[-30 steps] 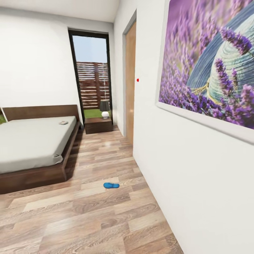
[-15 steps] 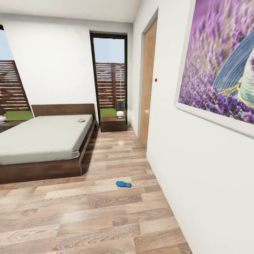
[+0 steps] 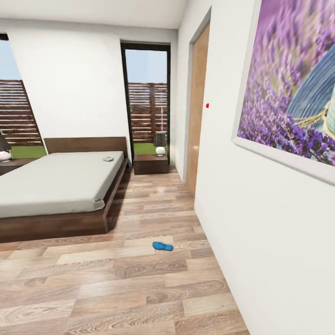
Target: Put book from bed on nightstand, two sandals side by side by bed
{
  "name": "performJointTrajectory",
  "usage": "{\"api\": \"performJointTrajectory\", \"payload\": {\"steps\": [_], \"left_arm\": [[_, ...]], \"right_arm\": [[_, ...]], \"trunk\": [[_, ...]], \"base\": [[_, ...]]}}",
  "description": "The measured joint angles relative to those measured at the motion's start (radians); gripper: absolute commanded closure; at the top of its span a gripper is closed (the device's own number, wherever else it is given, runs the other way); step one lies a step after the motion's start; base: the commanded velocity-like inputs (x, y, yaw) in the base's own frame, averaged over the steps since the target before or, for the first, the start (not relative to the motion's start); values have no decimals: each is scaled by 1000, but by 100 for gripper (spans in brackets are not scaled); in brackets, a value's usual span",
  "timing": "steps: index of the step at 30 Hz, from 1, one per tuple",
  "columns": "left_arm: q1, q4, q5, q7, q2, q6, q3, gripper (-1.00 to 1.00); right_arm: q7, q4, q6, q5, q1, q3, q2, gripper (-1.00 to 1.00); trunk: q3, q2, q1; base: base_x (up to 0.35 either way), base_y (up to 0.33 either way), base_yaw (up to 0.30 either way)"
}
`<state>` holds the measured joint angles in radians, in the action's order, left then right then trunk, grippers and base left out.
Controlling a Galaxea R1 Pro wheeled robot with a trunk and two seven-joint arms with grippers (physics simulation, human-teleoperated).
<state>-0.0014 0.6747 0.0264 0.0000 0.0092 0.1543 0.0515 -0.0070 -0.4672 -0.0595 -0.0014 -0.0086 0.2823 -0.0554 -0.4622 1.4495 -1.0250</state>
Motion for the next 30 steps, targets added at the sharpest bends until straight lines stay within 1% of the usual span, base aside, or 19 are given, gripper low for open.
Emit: {"api": "performJointTrajectory", "payload": {"steps": [4, 9, 12, 18, 30], "left_arm": [[0, 0, 0, 0, 0, 0, 0, -100], [0, 0, 0, 0, 0, 0, 0, -100], [0, 0, 0, 0, 0, 0, 0, -100], [0, 0, 0, 0, 0, 0, 0, -100], [0, 0, 0, 0, 0, 0, 0, -100]], "right_arm": [[0, 0, 0, 0, 0, 0, 0, -100], [0, 0, 0, 0, 0, 0, 0, -100], [0, 0, 0, 0, 0, 0, 0, -100], [0, 0, 0, -1, 0, 0, 0, -100], [0, 0, 0, 0, 0, 0, 0, -100]], "trunk": [[0, 0, 0], [0, 0, 0], [0, 0, 0], [0, 0, 0], [0, 0, 0]], "base": [[68, -69, 0], [152, -171, 0], [46, -55, 100], [13, -16, 232], [1, -2, 286]]}}
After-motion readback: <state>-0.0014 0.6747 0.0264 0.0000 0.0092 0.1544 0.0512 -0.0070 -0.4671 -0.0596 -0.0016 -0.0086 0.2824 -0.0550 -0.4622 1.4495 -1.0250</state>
